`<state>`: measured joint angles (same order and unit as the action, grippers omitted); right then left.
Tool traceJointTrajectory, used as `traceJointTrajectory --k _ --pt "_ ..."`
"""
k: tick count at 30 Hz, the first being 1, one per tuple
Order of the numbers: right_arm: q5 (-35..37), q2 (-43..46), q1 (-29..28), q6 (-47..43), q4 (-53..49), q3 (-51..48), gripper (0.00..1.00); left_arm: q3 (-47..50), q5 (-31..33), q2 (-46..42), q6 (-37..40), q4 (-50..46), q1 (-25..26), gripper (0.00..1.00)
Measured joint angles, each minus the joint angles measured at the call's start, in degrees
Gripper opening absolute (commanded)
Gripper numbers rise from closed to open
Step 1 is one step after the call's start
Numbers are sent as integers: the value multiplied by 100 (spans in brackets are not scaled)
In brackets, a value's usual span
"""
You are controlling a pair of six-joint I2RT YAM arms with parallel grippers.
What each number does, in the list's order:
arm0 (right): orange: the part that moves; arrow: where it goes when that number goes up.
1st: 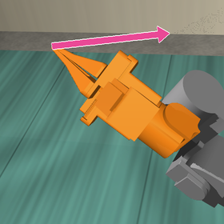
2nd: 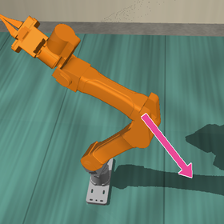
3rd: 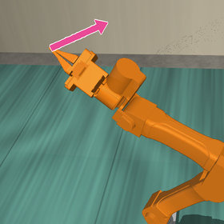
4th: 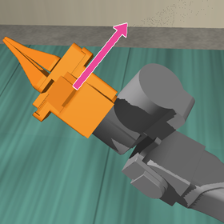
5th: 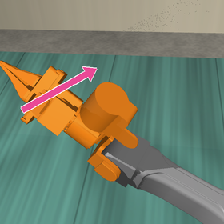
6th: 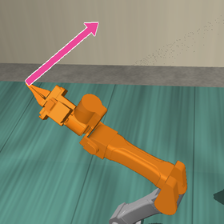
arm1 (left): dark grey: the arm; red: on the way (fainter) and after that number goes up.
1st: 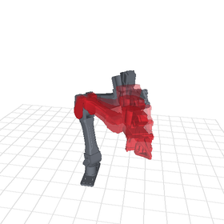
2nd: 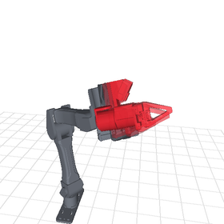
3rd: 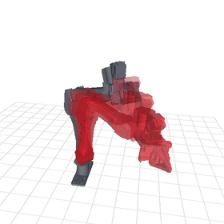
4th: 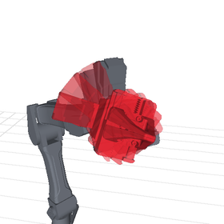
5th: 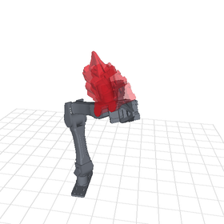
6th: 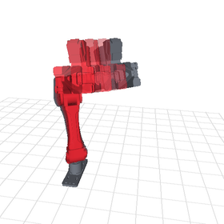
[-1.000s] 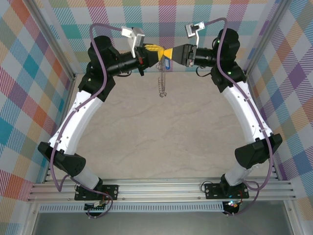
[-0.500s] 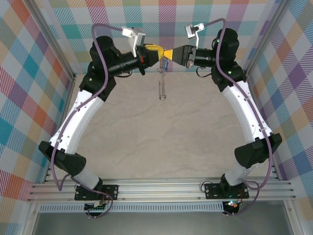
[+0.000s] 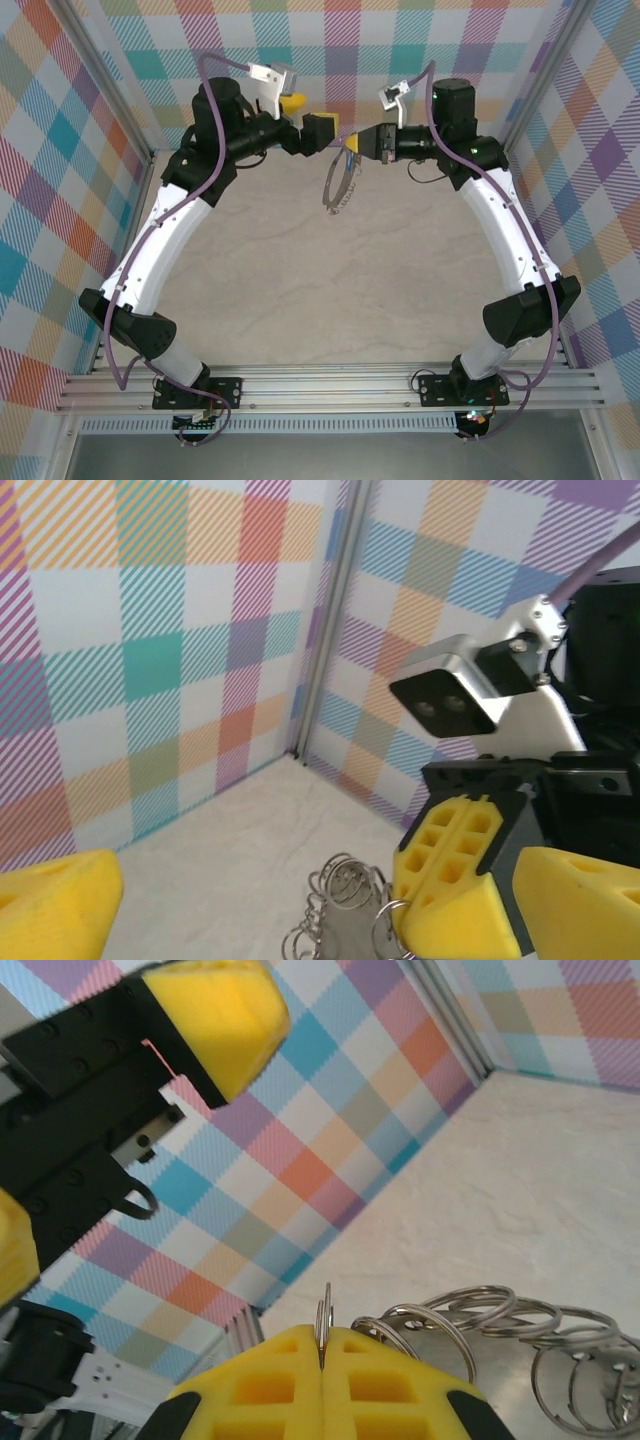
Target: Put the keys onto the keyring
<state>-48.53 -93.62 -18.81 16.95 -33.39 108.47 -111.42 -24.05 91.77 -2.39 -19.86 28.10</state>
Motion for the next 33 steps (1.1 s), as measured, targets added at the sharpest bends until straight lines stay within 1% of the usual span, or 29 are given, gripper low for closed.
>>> traceJointTrajectory --k 4,8,13,17,23,27,30,32,33 --pt "225 0 0 -557 -511 2 0 431 284 -157 -140 7 0 100" --pt "382 -2 0 -999 -999 116 0 745 396 -247 -302 -7 0 100" --pt "393 -35 -2 -1443 -1534 640 0 776 81 -251 -323 -186 0 100" --pt "297 -140 -2 -1604 -1759 1008 0 726 -116 -247 -428 -468 -7 100" --pt "94 -546 0 -1685 -2114 1462 0 748 46 -249 -811 -573 -7 100" --pt "-63 -782 0 -1705 -2378 1655 0 748 17 -267 -758 -597 -11 100" --pt "-146 -822 -2 -1707 -2522 1718 0 739 -264 -271 -581 -688 -20 93" --pt "-175 -824 0 -1709 -2605 1759 0 706 -557 -258 -472 -850 -44 86" --pt "-197 -822 -2 -1709 -2634 1777 0 662 -719 -234 -413 -946 -57 81"
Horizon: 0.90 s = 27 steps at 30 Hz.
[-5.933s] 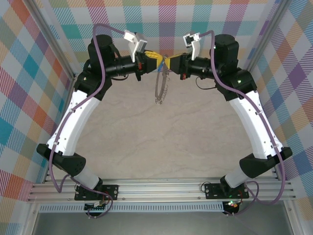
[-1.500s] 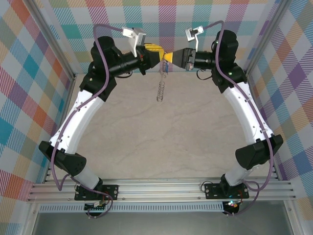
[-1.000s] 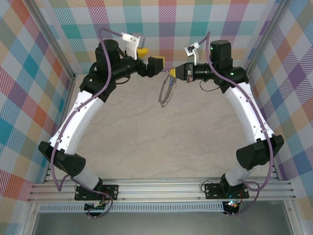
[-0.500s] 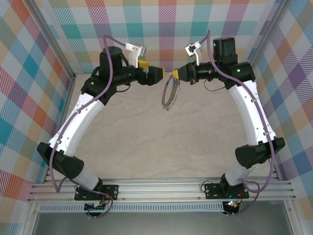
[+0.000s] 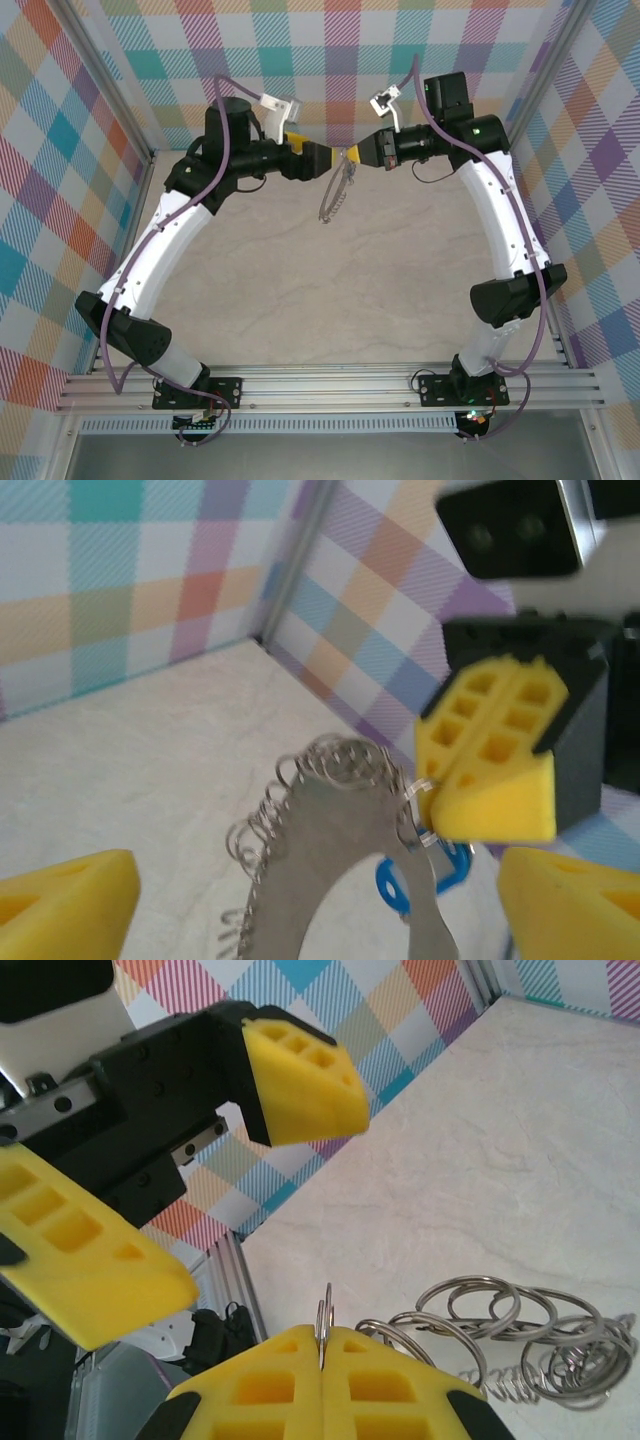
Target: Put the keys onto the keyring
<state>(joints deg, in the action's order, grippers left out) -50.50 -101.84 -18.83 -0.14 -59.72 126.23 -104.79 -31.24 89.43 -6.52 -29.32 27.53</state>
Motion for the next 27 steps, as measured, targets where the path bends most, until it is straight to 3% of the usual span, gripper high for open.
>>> traceJointTrajectory --k 10,27 --pt "-85 42 0 13 -144 -42 0 -179 -1207 225 114 -264 -164 51" --pt "-616 455 0 662 619 -669 0 -229 -1829 291 -44 -238 -225 50"
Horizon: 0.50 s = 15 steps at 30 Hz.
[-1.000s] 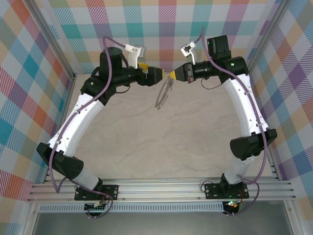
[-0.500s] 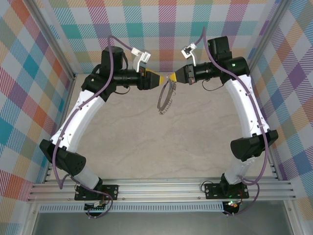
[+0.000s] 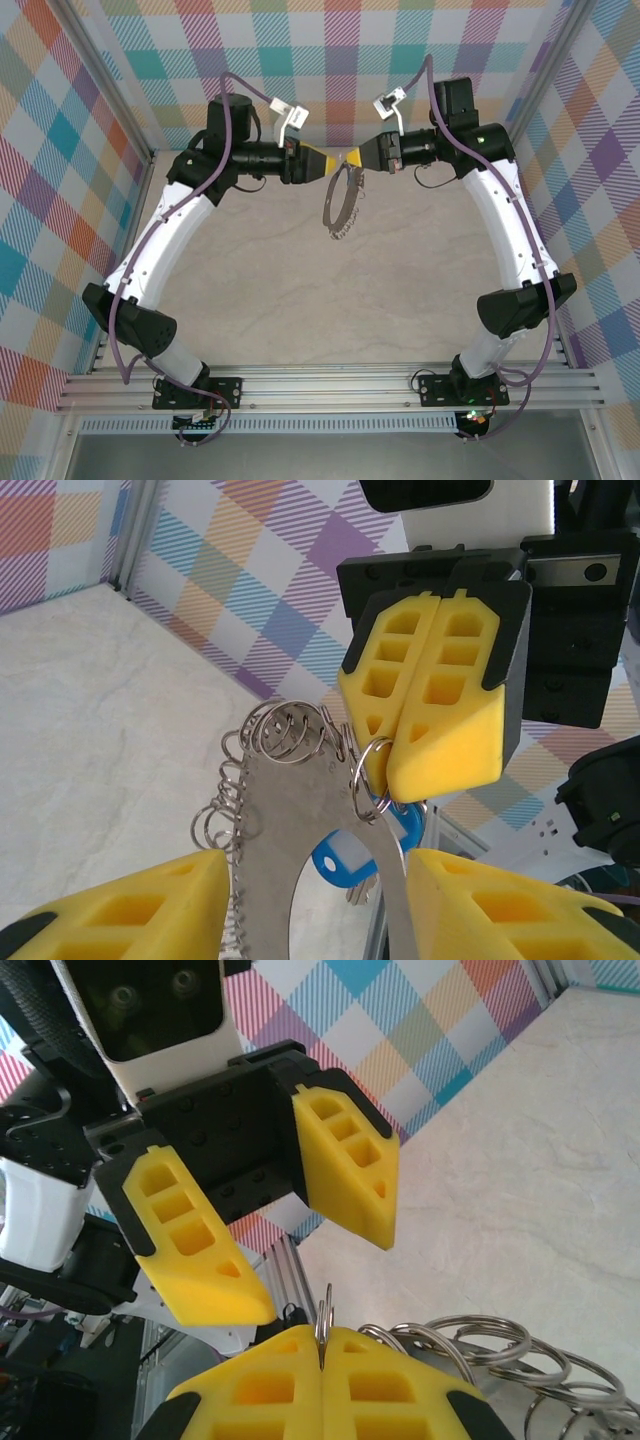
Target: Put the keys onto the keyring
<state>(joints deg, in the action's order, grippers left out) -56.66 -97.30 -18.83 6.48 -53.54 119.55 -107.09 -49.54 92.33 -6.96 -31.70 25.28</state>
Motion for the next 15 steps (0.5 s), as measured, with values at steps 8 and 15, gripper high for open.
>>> traceJointTrajectory --k 8,15 --pt "-96 2 -37 85 125 0 0 -46 -116 94 -267 273 0 47" --pt "-116 2 -37 175 195 -2 0 -74 -170 105 -426 496 -9 45"
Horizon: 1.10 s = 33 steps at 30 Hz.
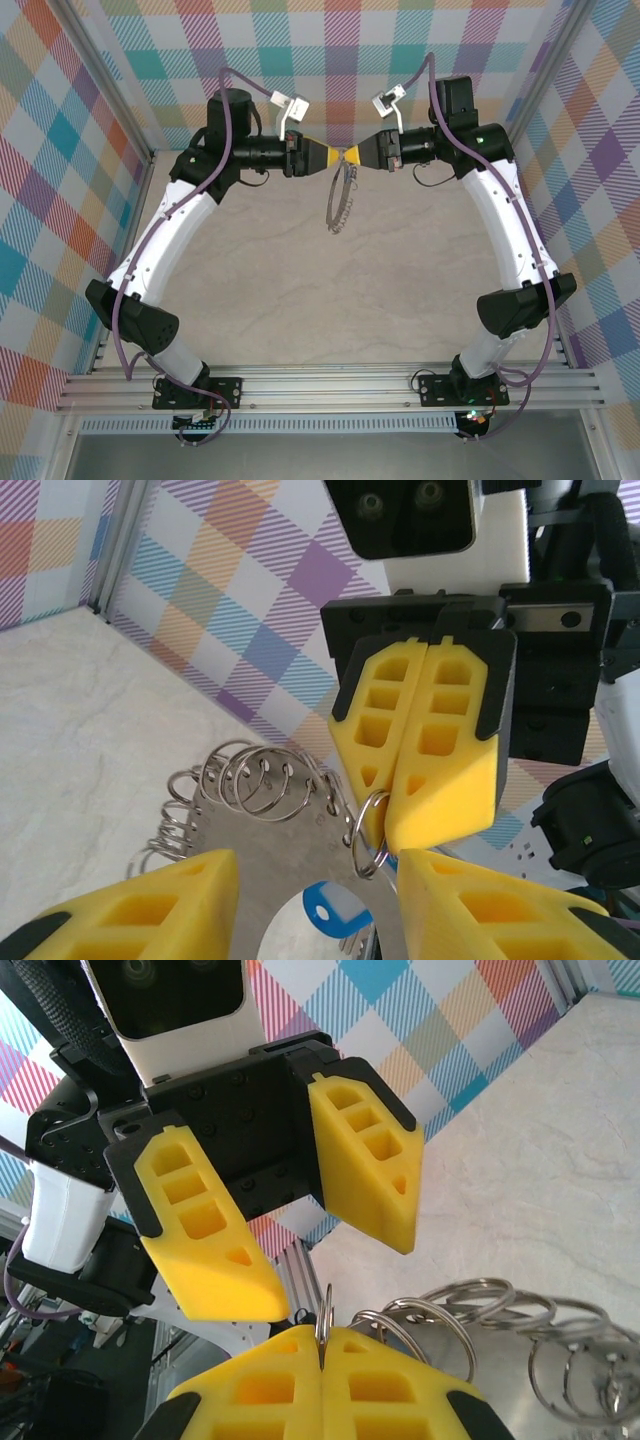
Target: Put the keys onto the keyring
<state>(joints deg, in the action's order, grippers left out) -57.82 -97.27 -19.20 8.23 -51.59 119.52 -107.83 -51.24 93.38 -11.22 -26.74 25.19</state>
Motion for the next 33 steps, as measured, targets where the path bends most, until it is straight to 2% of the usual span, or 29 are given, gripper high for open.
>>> traceJointTrajectory --k 4,8,25,33 --pt "-42 -2 0 37 96 -31 0 -2 -35 11 -105 98 0 36" --pt "-74 -2 0 63 186 -35 0 -7 -85 90 -251 280 0 33" --pt "-74 -81 7 144 278 -39 0 -35 -376 299 -682 704 13 23" --pt "-79 -129 11 144 315 -39 0 -107 -529 365 -723 702 22 15"
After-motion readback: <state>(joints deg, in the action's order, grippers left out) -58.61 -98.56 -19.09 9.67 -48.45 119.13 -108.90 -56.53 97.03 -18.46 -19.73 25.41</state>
